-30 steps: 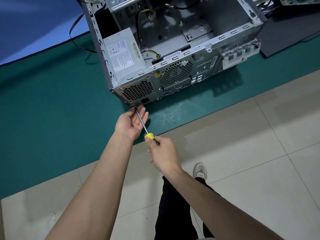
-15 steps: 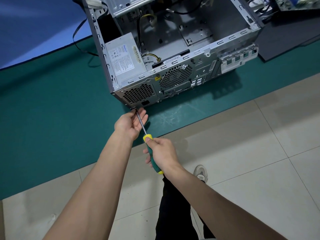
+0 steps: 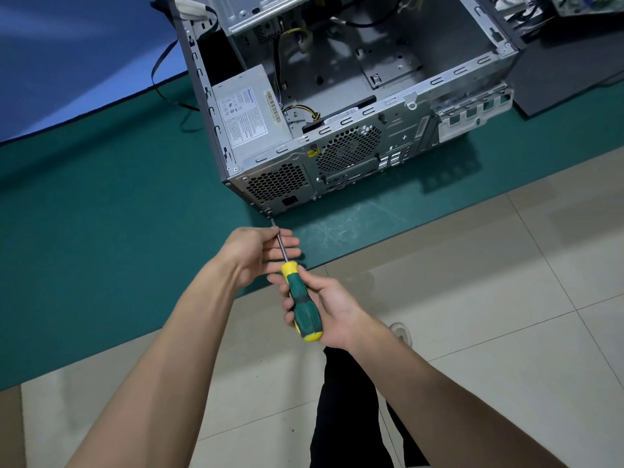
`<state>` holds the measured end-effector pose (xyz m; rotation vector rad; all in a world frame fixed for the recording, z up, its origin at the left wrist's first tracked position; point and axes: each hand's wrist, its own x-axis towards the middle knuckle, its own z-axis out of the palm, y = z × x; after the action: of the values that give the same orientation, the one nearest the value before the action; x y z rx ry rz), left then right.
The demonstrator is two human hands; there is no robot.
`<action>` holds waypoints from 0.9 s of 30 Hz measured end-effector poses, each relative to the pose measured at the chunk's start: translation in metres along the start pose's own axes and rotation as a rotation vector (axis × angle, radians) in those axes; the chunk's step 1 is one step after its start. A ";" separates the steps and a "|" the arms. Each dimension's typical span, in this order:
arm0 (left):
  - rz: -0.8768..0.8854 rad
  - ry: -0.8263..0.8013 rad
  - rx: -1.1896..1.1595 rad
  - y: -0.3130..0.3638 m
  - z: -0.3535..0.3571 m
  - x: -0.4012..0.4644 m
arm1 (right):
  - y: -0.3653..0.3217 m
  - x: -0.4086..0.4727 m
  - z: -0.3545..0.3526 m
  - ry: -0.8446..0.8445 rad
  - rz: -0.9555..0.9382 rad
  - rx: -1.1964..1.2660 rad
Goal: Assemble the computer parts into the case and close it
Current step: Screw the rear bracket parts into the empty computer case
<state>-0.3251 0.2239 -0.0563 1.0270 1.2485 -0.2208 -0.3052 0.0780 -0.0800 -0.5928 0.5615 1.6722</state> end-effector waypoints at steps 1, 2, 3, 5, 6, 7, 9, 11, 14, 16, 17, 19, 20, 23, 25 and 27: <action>0.013 0.014 0.029 0.001 -0.002 0.000 | 0.000 0.000 0.000 0.006 0.000 -0.036; 0.023 0.032 0.052 0.003 -0.003 0.001 | 0.001 0.000 0.001 0.029 -0.008 -0.096; 0.029 0.051 0.067 0.004 -0.003 0.002 | 0.002 0.000 0.002 0.072 -0.027 -0.170; 0.037 0.088 0.082 0.004 -0.002 0.003 | 0.004 0.000 0.005 0.209 -0.109 -0.304; 0.042 0.107 0.082 0.003 -0.001 0.004 | 0.006 0.001 0.007 0.285 -0.166 -0.349; 0.048 0.125 0.076 0.001 0.000 0.004 | 0.007 0.002 0.008 0.352 -0.221 -0.379; 0.063 0.159 0.062 -0.001 0.002 0.006 | 0.007 0.004 0.010 0.426 -0.292 -0.391; 0.085 0.195 0.060 -0.002 0.003 0.008 | 0.004 0.003 0.011 0.422 -0.298 -0.384; 0.092 0.191 0.025 -0.005 0.006 0.010 | -0.002 -0.001 0.009 0.413 -0.281 -0.410; 0.084 0.155 -0.055 -0.006 0.008 0.012 | -0.004 -0.001 0.006 0.412 -0.294 -0.410; 0.089 0.140 -0.118 -0.006 0.008 0.013 | -0.004 -0.001 0.005 0.397 -0.291 -0.405; 0.111 0.136 -0.235 -0.002 0.008 0.017 | -0.003 -0.001 0.005 0.340 -0.252 -0.373; 0.114 0.143 -0.281 -0.001 0.008 0.019 | -0.003 -0.001 0.004 0.306 -0.225 -0.350; 0.101 0.182 -0.362 0.000 0.010 0.022 | -0.003 -0.001 -0.001 0.252 -0.187 -0.334; 0.108 0.228 -0.372 0.000 0.012 0.025 | -0.003 -0.001 -0.005 0.241 -0.176 -0.331; 0.123 0.257 -0.392 0.000 0.013 0.027 | -0.003 -0.001 -0.008 0.233 -0.164 -0.316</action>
<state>-0.3062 0.2243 -0.0795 0.8021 1.3855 0.2518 -0.3011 0.0727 -0.0858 -1.0462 0.4024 1.5563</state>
